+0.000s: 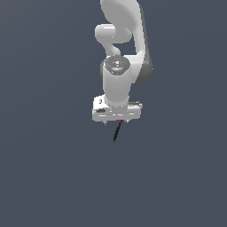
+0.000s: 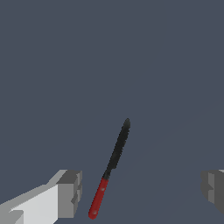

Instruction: Pick up the object and move it to a goal position.

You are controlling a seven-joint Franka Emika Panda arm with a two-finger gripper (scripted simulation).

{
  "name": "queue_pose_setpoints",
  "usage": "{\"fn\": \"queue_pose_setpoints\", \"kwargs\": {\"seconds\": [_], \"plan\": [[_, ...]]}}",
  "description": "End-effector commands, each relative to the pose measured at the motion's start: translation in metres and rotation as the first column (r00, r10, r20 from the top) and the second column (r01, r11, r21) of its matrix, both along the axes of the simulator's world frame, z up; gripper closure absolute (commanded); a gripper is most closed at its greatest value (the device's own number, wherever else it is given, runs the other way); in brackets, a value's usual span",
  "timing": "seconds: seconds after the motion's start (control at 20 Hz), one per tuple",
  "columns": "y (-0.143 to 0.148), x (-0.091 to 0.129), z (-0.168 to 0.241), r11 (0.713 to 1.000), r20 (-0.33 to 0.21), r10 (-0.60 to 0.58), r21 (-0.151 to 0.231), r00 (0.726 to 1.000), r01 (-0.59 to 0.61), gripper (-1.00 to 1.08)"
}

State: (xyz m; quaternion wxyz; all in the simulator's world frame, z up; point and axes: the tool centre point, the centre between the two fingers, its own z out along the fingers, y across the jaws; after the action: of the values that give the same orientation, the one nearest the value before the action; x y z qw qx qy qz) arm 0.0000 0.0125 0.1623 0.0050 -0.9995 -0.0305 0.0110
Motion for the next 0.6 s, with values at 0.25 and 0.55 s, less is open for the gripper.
{"fn": "queue_pose_setpoints", "kwargs": {"seconds": [0.25, 0.55], "plan": [[-0.011, 0.003, 0.002, 1.0, 0.01, -0.01, 0.005, 1.0, 0.01, -0.92], [-0.023, 0.007, 0.005, 1.0, 0.022, -0.018, 0.01, 1.0, 0.018, -0.92]]}}
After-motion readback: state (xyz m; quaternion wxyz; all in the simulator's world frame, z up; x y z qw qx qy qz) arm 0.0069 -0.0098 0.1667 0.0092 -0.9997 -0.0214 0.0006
